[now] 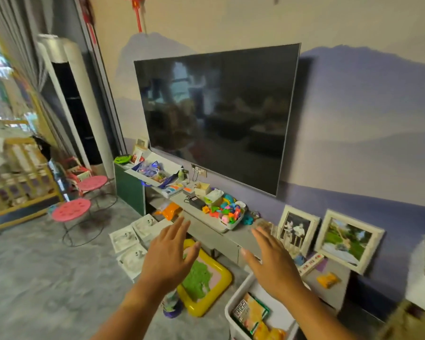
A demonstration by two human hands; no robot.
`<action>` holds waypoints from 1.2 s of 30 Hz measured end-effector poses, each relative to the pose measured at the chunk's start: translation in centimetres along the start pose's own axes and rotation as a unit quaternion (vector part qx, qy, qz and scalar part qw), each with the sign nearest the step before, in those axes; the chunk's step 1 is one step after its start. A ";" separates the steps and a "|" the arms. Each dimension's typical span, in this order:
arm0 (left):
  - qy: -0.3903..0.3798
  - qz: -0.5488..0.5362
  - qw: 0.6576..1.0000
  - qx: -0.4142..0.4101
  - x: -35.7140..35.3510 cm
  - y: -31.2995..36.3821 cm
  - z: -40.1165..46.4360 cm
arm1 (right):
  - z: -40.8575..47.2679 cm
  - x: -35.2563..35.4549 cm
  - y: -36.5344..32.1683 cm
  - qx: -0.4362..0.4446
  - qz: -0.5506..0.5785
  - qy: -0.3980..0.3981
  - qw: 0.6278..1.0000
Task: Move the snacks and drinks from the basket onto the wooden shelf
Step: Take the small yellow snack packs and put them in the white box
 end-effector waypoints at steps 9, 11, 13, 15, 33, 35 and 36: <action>-0.076 -0.032 0.995 -0.052 -6.4 -3.5 9.6 | 6.8 -3.7 3.5 -0.092 0.049 0.035 0.994; -0.098 -0.033 0.993 -0.062 -8.5 -4.0 11.5 | 7.4 -5.4 4.7 -0.115 0.059 0.030 0.991; -0.114 -0.028 0.989 -0.085 -11.1 -3.7 13.2 | 7.6 -7.0 6.6 -0.157 0.081 0.032 0.984; -0.139 -0.014 0.983 -0.117 -14.5 -3.1 14.8 | 7.3 -9.2 9.1 -0.209 0.093 0.031 0.973; -0.533 -0.093 0.807 -0.235 -56.8 0.0 14.3 | 3.4 -38.5 29.4 -0.542 0.029 -0.009 0.840; -0.536 -0.085 0.801 -0.254 -58.5 0.3 12.7 | 4.3 -39.2 29.5 -0.542 -0.028 -0.040 0.839; -0.519 -0.056 0.810 -0.268 -59.0 0.4 12.1 | 4.7 -39.5 29.5 -0.541 -0.058 -0.065 0.837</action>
Point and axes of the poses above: each hand's wrist, its own z-axis towards the middle knuckle, its own x-axis out of the back of the hand, y = z × x, the point moved 1 cm from there along z, towards the middle knuckle, and after that the axes turned 7 degrees about -y, right-handed, at the moved point
